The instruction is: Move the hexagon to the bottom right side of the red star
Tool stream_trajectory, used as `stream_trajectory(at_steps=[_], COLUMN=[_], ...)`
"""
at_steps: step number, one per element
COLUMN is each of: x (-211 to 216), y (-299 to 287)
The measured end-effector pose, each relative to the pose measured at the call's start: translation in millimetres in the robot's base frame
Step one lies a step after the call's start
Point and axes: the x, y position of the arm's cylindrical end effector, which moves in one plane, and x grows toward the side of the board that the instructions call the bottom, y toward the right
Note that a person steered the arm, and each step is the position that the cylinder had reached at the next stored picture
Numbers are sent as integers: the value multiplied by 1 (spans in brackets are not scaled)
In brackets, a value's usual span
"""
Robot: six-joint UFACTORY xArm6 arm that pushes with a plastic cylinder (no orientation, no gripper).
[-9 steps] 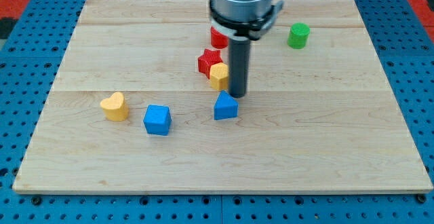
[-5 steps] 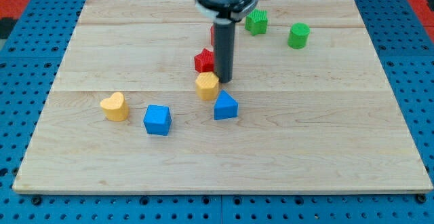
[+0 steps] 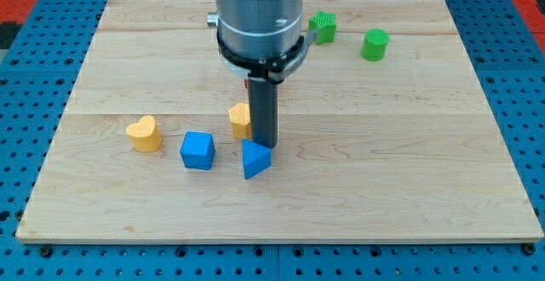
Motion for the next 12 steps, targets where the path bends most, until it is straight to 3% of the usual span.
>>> stream_trajectory(at_steps=[1, 3, 6, 8, 9, 10, 11, 12], x=[0, -15, -41, -59, -59, -57, -3, 67], y=[18, -7, -79, -79, -19, -5, 28, 20])
